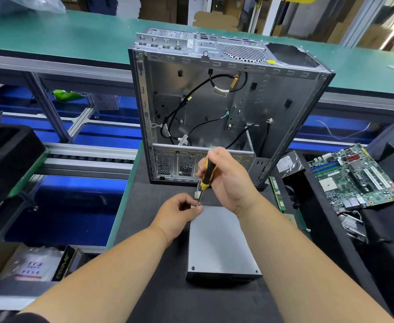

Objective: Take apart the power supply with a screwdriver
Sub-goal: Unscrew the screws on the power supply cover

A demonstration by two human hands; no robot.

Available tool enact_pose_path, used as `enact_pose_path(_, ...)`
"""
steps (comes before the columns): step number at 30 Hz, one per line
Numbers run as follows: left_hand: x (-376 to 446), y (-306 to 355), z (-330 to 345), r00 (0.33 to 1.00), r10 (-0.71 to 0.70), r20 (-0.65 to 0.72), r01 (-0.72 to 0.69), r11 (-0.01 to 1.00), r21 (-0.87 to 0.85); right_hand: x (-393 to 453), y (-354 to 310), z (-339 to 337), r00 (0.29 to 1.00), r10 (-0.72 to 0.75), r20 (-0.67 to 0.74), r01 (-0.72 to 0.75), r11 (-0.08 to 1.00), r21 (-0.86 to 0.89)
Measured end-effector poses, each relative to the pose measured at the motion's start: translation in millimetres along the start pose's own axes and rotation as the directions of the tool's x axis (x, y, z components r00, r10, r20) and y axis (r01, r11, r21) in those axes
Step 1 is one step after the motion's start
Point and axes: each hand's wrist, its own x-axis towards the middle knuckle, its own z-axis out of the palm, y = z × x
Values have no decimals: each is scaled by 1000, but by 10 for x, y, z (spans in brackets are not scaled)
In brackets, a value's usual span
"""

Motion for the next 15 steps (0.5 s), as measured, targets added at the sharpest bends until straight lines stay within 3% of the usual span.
enact_pose_path(5,15,-24,-21,1000,14,-5,-14,998,58,1,-64,-45,1000,23,-8,-24,992,-124)
enact_pose_path(15,18,-31,-19,1000,14,0,-14,999,39,15,29,83,999,3,-35,0,995,98)
